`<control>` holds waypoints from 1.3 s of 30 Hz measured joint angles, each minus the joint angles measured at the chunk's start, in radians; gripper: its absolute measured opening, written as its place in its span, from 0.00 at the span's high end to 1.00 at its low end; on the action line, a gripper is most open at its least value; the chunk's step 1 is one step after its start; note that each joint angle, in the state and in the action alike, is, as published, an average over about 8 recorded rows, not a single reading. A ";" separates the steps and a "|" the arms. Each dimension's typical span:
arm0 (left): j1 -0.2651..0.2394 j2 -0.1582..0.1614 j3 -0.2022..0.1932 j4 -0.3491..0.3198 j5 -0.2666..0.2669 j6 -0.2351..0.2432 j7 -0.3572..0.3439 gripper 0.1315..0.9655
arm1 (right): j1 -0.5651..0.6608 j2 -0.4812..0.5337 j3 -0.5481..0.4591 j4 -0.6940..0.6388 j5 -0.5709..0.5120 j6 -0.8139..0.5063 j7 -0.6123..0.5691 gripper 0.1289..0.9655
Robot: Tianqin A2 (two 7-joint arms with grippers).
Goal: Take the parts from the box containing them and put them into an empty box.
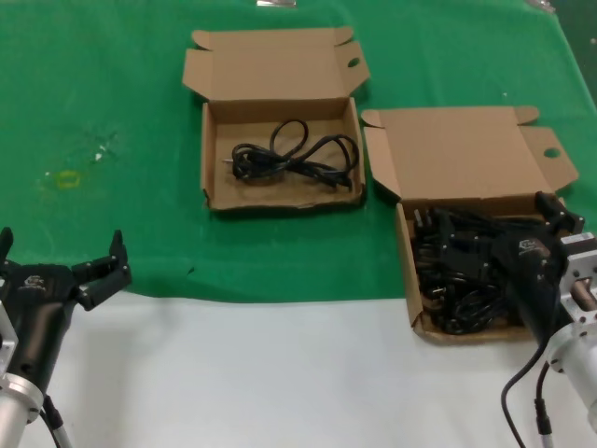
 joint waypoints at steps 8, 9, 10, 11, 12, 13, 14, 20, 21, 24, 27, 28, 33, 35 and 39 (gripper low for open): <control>0.000 0.000 0.000 0.000 0.000 0.000 0.000 0.00 | 0.000 0.000 0.000 0.000 0.000 0.000 0.000 0.00; 0.000 0.000 0.000 0.000 0.000 0.000 0.000 0.00 | 0.000 0.000 0.000 0.000 0.000 0.000 0.000 0.00; 0.000 0.000 0.000 0.000 0.000 0.000 0.000 0.00 | 0.000 0.000 0.000 0.000 0.000 0.000 0.000 0.00; 0.000 0.000 0.000 0.000 0.000 0.000 0.000 0.00 | 0.000 0.000 0.000 0.000 0.000 0.000 0.000 0.00; 0.000 0.000 0.000 0.000 0.000 0.000 0.000 0.00 | 0.000 0.000 0.000 0.000 0.000 0.000 0.000 0.00; 0.000 0.000 0.000 0.000 0.000 0.000 0.000 0.00 | 0.000 0.000 0.000 0.000 0.000 0.000 0.000 0.00; 0.000 0.000 0.000 0.000 0.000 0.000 0.000 0.00 | 0.000 0.000 0.000 0.000 0.000 0.000 0.000 0.00; 0.000 0.000 0.000 0.000 0.000 0.000 0.000 0.00 | 0.000 0.000 0.000 0.000 0.000 0.000 0.000 0.00; 0.000 0.000 0.000 0.000 0.000 0.000 0.000 0.00 | 0.000 0.000 0.000 0.000 0.000 0.000 0.000 0.00; 0.000 0.000 0.000 0.000 0.000 0.000 0.000 0.00 | 0.000 0.000 0.000 0.000 0.000 0.000 0.000 0.00; 0.000 0.000 0.000 0.000 0.000 0.000 0.000 0.00 | 0.000 0.000 0.000 0.000 0.000 0.000 0.000 0.00; 0.000 0.000 0.000 0.000 0.000 0.000 0.000 0.00 | 0.000 0.000 0.000 0.000 0.000 0.000 0.000 0.00; 0.000 0.000 0.000 0.000 0.000 0.000 0.000 0.00 | 0.000 0.000 0.000 0.000 0.000 0.000 0.000 0.00; 0.000 0.000 0.000 0.000 0.000 0.000 0.000 0.00 | 0.000 0.000 0.000 0.000 0.000 0.000 0.000 0.00; 0.000 0.000 0.000 0.000 0.000 0.000 0.000 0.00 | 0.000 0.000 0.000 0.000 0.000 0.000 0.000 0.00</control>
